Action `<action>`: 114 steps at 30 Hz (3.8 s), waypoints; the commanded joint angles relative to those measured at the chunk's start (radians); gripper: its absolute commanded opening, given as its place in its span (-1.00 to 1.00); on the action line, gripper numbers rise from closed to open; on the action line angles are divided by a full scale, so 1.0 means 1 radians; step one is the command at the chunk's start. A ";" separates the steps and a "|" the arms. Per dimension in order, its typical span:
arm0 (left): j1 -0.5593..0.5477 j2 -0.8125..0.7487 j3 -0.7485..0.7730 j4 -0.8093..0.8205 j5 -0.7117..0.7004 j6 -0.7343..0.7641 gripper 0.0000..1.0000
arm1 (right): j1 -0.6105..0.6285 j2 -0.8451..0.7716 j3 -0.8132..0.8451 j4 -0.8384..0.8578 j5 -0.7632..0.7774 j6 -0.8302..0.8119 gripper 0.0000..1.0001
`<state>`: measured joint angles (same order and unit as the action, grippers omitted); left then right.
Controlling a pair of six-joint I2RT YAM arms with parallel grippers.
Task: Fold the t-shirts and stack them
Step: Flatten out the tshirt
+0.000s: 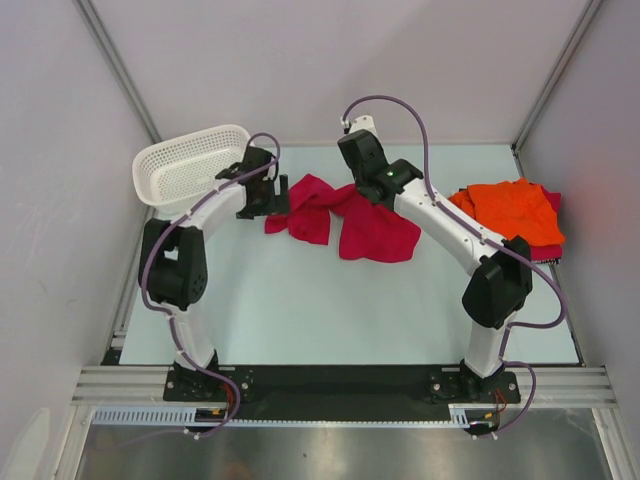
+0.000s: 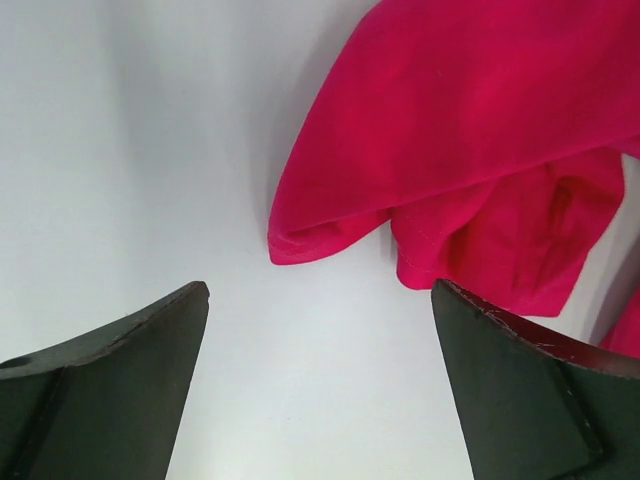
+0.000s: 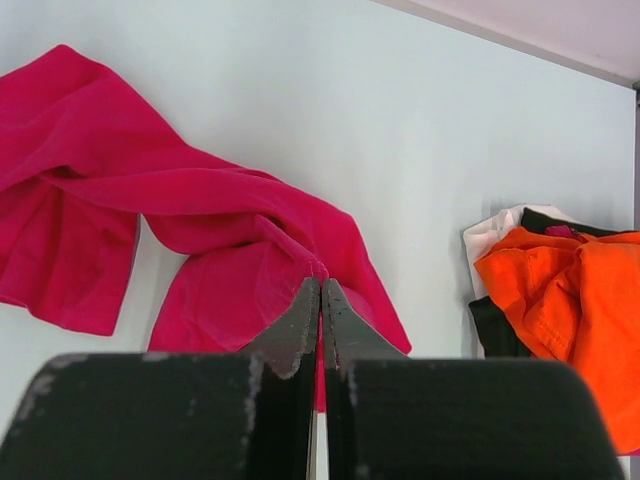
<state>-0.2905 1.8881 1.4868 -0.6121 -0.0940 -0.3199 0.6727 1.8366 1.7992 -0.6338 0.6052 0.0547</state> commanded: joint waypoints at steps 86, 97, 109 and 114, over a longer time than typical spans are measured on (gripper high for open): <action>0.309 -0.268 0.049 -0.157 0.414 -0.136 0.99 | 0.203 -0.370 0.006 0.622 0.544 -0.592 -1.00; 0.110 -0.290 0.000 -0.100 0.442 -0.136 0.99 | 0.502 -0.252 0.275 1.183 0.512 -1.271 -1.00; 0.079 -0.212 0.021 -0.115 0.410 -0.143 0.99 | 0.316 -0.434 0.075 0.932 0.470 -0.847 -1.00; 0.077 -0.176 0.053 -0.150 0.390 -0.133 0.99 | 0.010 -0.358 0.017 0.717 0.289 -0.507 -1.00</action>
<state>-0.2073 1.6932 1.4799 -0.7444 0.3157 -0.4690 0.8288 1.4322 1.8496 0.2829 1.0527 -0.8062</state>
